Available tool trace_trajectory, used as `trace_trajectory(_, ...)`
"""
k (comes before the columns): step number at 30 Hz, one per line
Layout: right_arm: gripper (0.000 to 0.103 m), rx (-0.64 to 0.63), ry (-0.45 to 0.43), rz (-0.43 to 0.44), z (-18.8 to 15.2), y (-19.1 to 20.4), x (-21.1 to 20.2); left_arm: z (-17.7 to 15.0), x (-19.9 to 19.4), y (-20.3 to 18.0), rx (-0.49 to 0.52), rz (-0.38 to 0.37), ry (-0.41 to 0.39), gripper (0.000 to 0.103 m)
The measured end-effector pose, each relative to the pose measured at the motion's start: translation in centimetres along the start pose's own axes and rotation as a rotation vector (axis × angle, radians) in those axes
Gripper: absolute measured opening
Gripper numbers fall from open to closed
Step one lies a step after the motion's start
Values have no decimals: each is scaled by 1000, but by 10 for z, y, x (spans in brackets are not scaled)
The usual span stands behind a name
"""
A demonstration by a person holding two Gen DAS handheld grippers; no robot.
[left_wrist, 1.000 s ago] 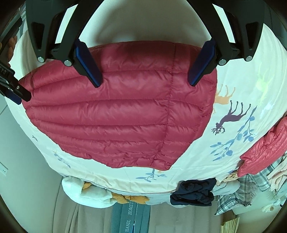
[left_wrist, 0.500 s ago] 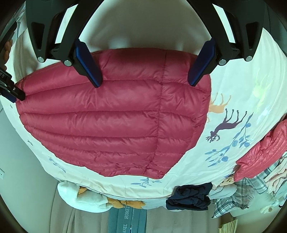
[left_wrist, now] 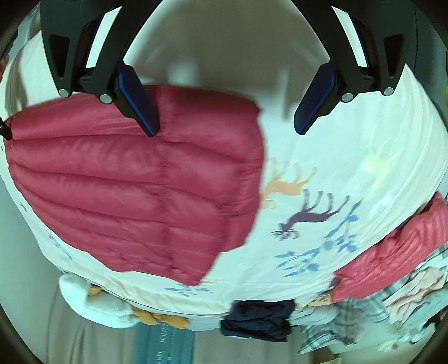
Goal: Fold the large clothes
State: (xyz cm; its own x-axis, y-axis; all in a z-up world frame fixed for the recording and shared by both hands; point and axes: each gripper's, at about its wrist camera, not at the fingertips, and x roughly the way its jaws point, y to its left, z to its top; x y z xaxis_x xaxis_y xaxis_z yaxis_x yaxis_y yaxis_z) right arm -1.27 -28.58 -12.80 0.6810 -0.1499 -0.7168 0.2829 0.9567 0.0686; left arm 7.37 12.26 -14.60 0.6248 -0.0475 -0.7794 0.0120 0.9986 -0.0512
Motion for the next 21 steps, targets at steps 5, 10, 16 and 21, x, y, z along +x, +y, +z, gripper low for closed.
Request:
trace_trajectory(5,95,12,-50,-57,9,-10,-24,7,-18,5,12,48,-34,98)
trace_trajectory(10,99,-13,-134,-16,22,3,-66,26,-58,-10,40,12,-126,98)
trace_trajectory(16,101,-48,-224,41,43,28,-110,45,-107,-40,107,-12,-232,102)
trace_trajectory(21,101,-54,-268,47,60,42,-141,57,-146,-56,124,-45,-305,102)
